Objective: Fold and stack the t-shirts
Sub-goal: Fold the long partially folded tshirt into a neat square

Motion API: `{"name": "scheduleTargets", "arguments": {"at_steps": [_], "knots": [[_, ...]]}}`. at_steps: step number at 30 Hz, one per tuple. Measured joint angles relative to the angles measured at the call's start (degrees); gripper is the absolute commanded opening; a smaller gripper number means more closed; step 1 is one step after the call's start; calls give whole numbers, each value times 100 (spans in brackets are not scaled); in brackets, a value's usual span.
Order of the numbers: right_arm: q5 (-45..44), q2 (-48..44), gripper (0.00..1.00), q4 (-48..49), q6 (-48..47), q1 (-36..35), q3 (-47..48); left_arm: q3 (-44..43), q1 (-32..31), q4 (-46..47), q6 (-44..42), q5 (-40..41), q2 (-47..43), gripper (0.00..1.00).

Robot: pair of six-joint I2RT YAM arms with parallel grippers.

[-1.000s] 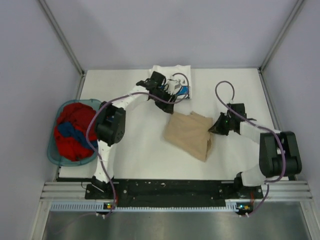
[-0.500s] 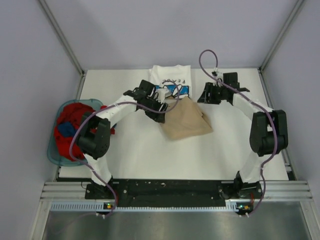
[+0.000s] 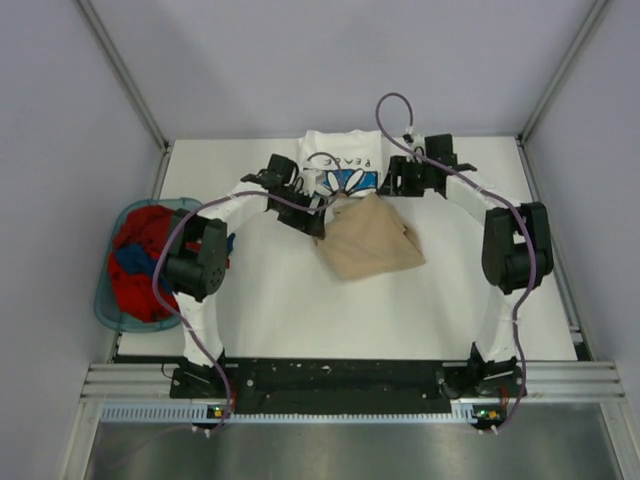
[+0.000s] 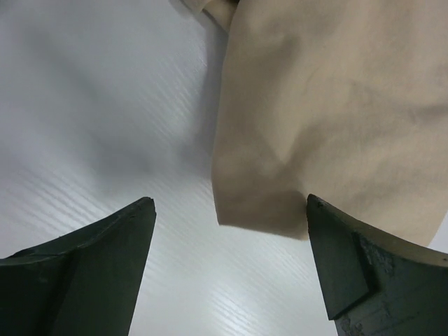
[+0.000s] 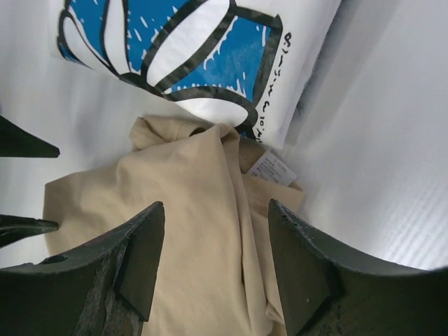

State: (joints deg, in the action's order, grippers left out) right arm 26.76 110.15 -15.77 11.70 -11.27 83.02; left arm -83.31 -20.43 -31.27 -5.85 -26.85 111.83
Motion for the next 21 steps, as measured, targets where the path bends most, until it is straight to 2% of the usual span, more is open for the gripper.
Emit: {"name": "scheduleTargets", "arguments": {"at_steps": [3, 6, 11, 14, 17, 19, 21], "knots": [[-15, 507, 59, -11, 11, -151, 208, -170, 2, -11, 4, -116, 402, 79], [-24, 907, 56, -35, 11, -282, 387, -249, 20, -42, 13, -267, 629, 57], [-22, 1156, 49, 15, 0, -417, 601, -299, 35, -63, -46, -688, 684, 33], [-24, 1156, 38, 131, -15, -439, 605, -302, 35, -61, -122, -881, 684, 22], [-61, 1156, 21, 236, -50, -435, 605, -328, 39, -79, -186, -1064, 684, 3], [-61, 1165, 7, 350, -76, -437, 605, -396, 39, -138, -234, -1156, 684, 0], [-55, 1176, 1, 444, -94, -435, 605, -516, 39, -208, -289, -1259, 684, 0]]}}
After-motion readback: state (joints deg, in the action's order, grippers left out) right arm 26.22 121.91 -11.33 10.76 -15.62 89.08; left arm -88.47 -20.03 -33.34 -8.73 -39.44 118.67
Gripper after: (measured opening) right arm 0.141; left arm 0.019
